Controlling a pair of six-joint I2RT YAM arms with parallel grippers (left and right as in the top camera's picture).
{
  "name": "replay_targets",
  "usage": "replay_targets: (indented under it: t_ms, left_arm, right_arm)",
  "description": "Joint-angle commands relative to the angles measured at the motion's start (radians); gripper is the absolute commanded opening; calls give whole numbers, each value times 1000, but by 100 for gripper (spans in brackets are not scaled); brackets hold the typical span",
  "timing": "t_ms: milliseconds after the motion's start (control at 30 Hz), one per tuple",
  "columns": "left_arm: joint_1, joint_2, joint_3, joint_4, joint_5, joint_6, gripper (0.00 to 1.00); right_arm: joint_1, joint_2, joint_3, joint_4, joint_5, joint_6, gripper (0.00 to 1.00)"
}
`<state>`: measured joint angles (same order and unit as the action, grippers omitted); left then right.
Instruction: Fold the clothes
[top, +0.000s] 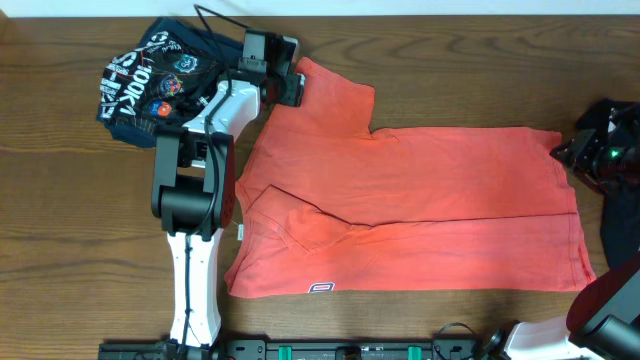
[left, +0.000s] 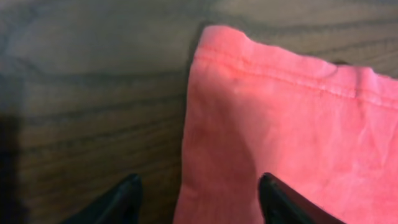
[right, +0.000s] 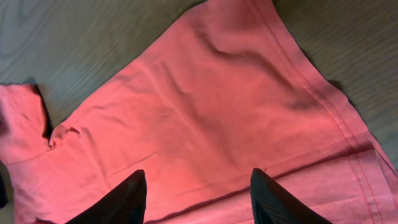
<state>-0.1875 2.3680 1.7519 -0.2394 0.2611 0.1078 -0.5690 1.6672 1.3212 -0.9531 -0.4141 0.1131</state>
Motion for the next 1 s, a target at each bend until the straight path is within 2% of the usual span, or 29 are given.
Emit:
replay_targets:
  t_ms: [0,33,100,167,233,433,633,700,767,967]
  left_arm:
    - [-12,29,10,-15,20,4,47]
    - [-15,29,10,-17,21,4,37]
    - [-22,29,10,-26,22,4,24]
    - [-27,28,10,-50,22,4,13]
    - [-28,20,10,-77,23,4,6]
    - [-28,-74,10,-149,23,-12,6]
    - [-27,-211,10,-187,6,-11,6]
    - [-27,-241,10,-200,6,-11,6]
    - [-27,-260,10,-207,7,-11,6]
    - [-27,-266,10,-240,8,-19,6]
  right_arm:
    - [6,-5,21,-1,5,6,51]
    - [6,-5,21,0,4,14,51]
    - [6,-5,21,-1,3,14,50]
    - [6,-5,21,0,3,14,50]
    - [6,-5,21,3,3,13,50]
    - [5,-5,21,60,14,13,53]
    - [5,16,17,204,115,29,56]
    - [5,44,17,262,127,30,61]
    - [6,88,17,333,126,29,63]
    - [10,268,18,481,126,32,58]
